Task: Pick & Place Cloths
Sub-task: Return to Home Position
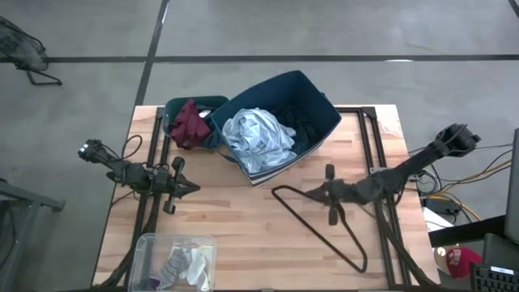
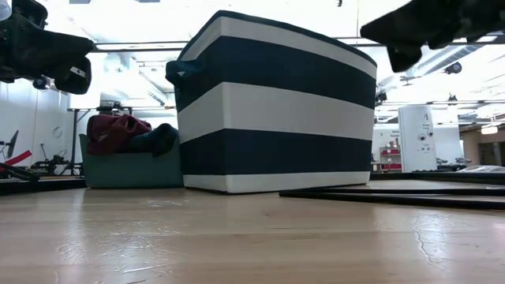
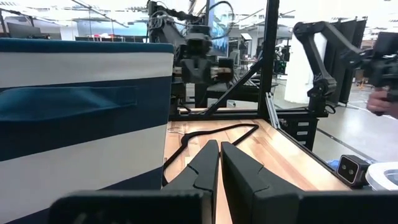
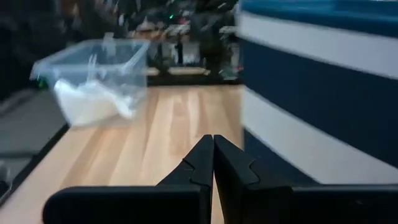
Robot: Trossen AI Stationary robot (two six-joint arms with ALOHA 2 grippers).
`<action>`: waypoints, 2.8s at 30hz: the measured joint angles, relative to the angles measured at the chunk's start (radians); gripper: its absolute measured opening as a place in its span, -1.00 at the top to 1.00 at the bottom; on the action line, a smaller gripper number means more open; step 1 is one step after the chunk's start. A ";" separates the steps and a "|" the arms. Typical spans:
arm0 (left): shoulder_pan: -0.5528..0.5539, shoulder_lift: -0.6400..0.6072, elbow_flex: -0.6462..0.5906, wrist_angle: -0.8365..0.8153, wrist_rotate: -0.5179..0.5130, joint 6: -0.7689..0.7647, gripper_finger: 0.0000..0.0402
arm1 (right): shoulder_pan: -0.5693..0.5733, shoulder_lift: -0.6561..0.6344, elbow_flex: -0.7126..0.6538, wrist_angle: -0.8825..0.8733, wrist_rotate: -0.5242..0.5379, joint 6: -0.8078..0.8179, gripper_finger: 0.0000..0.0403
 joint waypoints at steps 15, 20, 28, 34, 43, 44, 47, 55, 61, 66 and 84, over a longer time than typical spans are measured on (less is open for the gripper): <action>0.000 0.000 0.000 0.000 0.000 0.000 0.87 | -0.071 -0.545 -0.287 -0.007 -0.024 -0.062 0.96; 0.000 0.000 0.000 0.000 0.000 0.000 0.87 | -0.069 -0.655 -0.325 -0.027 -0.090 -0.054 0.96; 0.000 0.000 0.000 -0.001 0.000 0.000 0.87 | -0.068 -0.723 -0.324 -0.043 -0.114 0.026 0.96; 0.000 0.000 0.000 -0.001 0.000 0.000 0.87 | -0.069 -0.729 -0.322 -0.074 -0.106 -0.025 0.96; 0.000 0.000 0.000 -0.001 0.000 0.000 0.87 | -0.072 -0.749 -0.323 -0.031 0.233 -0.192 0.96; 0.000 0.000 0.000 -0.001 0.000 0.000 0.87 | -0.072 -0.754 -0.323 -0.047 0.261 -0.203 0.96; 0.000 0.000 0.000 -0.001 0.000 0.000 0.87 | -0.072 -0.769 -0.324 -0.132 0.221 -0.161 0.96; 0.000 0.000 0.000 -0.001 0.000 0.000 0.87 | -0.070 -0.786 -0.324 -0.311 0.127 -0.011 0.96; 0.000 0.000 0.000 -0.001 0.000 0.000 0.87 | -0.071 -0.821 -0.324 -0.374 0.107 0.030 0.96; 0.000 0.000 0.000 -0.001 0.000 0.000 0.87 | -0.071 -0.830 -0.324 -0.410 0.016 0.043 0.96; 0.000 0.000 0.000 -0.001 0.000 0.000 0.87 | -0.071 -0.826 -0.324 -0.434 -0.007 0.046 0.96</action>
